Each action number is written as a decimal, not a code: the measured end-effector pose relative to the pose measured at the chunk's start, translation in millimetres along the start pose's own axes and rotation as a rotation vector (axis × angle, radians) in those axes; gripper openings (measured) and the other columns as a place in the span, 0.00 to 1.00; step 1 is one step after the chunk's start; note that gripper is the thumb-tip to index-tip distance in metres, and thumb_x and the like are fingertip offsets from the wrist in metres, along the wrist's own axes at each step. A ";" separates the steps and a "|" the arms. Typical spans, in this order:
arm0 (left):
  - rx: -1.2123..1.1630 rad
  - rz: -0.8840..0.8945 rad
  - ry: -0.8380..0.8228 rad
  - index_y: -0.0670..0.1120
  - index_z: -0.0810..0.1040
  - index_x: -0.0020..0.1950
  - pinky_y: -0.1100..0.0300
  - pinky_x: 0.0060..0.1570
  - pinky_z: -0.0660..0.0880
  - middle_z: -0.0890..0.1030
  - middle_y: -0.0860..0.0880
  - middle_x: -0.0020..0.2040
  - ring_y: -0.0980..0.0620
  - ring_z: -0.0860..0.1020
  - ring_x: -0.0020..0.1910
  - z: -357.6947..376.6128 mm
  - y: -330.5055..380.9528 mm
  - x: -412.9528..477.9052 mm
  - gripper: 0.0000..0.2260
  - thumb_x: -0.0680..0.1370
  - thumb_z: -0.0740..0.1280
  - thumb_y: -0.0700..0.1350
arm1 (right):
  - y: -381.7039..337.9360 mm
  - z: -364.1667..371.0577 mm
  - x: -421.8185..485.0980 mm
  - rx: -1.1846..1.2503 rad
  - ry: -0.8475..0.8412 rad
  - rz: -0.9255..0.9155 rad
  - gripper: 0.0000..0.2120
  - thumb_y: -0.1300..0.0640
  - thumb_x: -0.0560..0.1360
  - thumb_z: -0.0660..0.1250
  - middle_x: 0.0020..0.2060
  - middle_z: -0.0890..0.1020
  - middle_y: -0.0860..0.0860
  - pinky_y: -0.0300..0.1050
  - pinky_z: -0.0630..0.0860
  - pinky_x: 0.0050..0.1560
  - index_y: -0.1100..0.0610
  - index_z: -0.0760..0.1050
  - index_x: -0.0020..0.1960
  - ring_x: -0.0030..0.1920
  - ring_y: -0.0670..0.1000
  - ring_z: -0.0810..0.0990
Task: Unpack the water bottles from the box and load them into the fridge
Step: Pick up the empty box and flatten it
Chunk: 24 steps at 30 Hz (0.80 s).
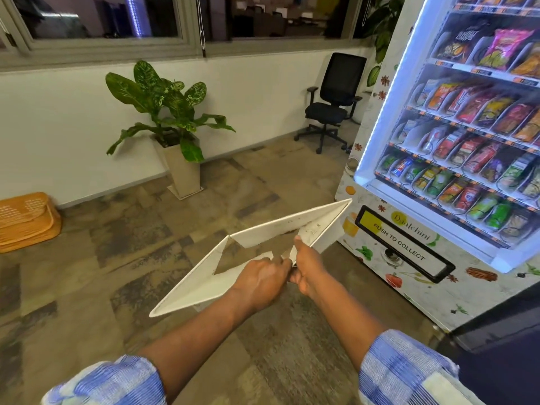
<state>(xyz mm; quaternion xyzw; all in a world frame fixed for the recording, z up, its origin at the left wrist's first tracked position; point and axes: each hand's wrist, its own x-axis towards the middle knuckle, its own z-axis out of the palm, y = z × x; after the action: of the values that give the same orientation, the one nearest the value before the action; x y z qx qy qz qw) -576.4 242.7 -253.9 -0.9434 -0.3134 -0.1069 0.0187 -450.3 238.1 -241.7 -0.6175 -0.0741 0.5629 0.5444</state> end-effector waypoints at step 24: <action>-0.405 -0.118 0.075 0.48 0.70 0.58 0.54 0.32 0.72 0.78 0.47 0.44 0.42 0.78 0.38 26.0 -13.3 -2.6 0.09 0.78 0.63 0.43 | -12.6 -37.2 -28.9 0.102 -0.027 -0.071 0.09 0.60 0.79 0.61 0.51 0.81 0.66 0.58 0.82 0.49 0.64 0.73 0.56 0.49 0.66 0.84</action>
<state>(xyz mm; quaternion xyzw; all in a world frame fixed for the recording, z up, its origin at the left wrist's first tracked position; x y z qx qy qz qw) -581.4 254.5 -280.2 -0.9033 -0.3392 -0.2035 -0.1658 -425.1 200.9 -222.8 -0.5783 -0.0748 0.5546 0.5937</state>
